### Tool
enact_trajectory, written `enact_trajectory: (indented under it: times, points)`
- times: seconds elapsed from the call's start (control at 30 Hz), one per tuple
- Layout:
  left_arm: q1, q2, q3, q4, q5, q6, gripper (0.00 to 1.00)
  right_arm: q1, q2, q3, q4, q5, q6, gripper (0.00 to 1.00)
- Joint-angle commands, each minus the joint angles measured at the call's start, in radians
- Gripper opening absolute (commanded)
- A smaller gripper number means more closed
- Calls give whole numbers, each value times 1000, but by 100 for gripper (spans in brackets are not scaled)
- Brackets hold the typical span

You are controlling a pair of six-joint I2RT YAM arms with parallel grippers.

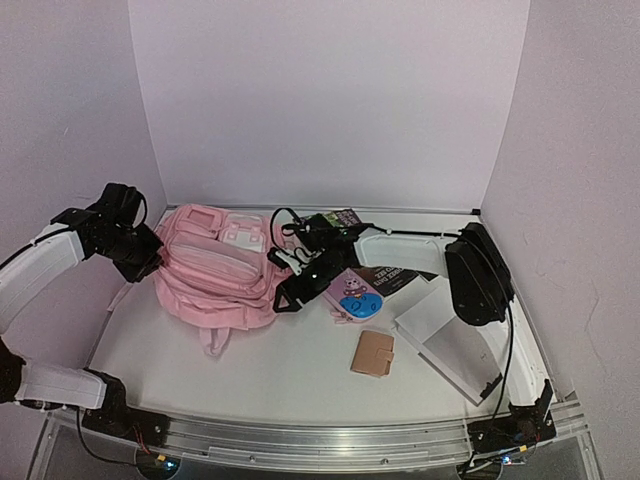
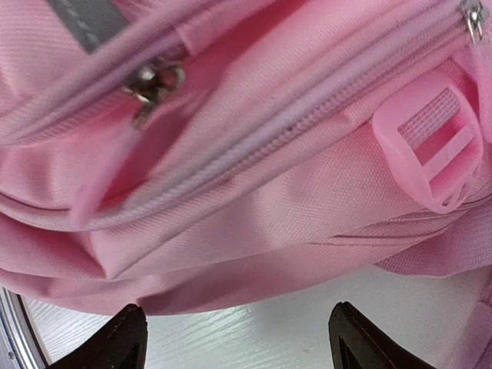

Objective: Pack the student bag
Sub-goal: Unzip the student bag at the center of the board.

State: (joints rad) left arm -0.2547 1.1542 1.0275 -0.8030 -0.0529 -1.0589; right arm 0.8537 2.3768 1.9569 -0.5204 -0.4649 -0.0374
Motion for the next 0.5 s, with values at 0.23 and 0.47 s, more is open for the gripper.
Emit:
enact_trajectory:
  times: [0.23,0.47]
  points:
    - [-82,0,84,38,-93,-91,0,-4,-179,185,-101,-110,-85,95]
    - [-91,-2,69,99,-32,-107,0,78,-93,326,-97,-129,-54,92]
